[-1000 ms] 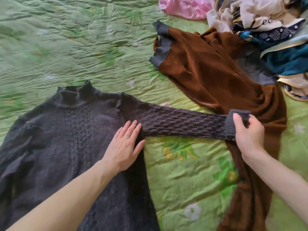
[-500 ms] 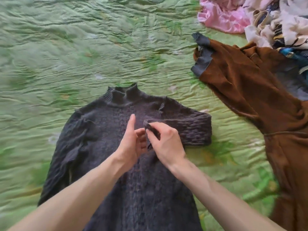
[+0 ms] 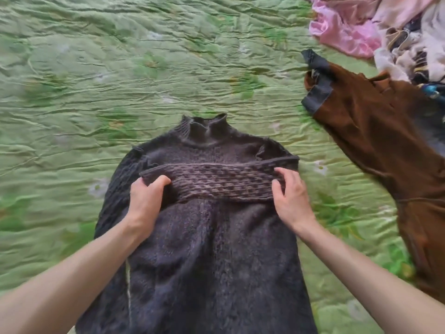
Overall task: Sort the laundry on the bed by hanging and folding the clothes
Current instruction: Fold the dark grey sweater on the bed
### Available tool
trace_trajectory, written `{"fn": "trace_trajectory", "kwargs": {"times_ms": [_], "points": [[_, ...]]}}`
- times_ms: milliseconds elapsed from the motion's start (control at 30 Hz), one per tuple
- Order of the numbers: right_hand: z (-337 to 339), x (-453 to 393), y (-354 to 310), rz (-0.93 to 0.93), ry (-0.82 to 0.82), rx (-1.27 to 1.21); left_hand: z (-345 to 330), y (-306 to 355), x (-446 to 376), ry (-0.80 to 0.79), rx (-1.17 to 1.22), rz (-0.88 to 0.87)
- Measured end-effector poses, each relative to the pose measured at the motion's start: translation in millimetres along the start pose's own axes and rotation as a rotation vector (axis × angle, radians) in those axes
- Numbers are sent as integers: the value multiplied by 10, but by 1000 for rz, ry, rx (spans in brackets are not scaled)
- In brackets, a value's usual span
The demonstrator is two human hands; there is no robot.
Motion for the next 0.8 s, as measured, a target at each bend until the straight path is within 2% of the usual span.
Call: {"fn": "trace_trajectory", "kwargs": {"times_ms": [100,300,467,600,700,800], "points": [[8,-190,286,-47,-46,85,256,-184,4,74,-1,40],[-1,-530,383,60,-98,299,444,-410,-71,150,-132,37],[-86,-670,339,118,-202,403,630,-380,-140,306,-246,38],[-26,-749,343,101,-112,364,693,-367,-181,352,-351,52],[86,-753,450,-7,25,195,724,-379,-183,424,-398,88],[80,-745,604,-128,40,46,689,-424,-204,405,-417,99]]}}
Point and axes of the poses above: each hand's wrist, its own x-axis away from the middle knuckle, its own z-axis out of the back of the hand, y = z × x, the point moved 10 cm from there along -x, towards the middle knuckle, and after that the axes turned 14 degrees about -x, right-handed, at the moved point
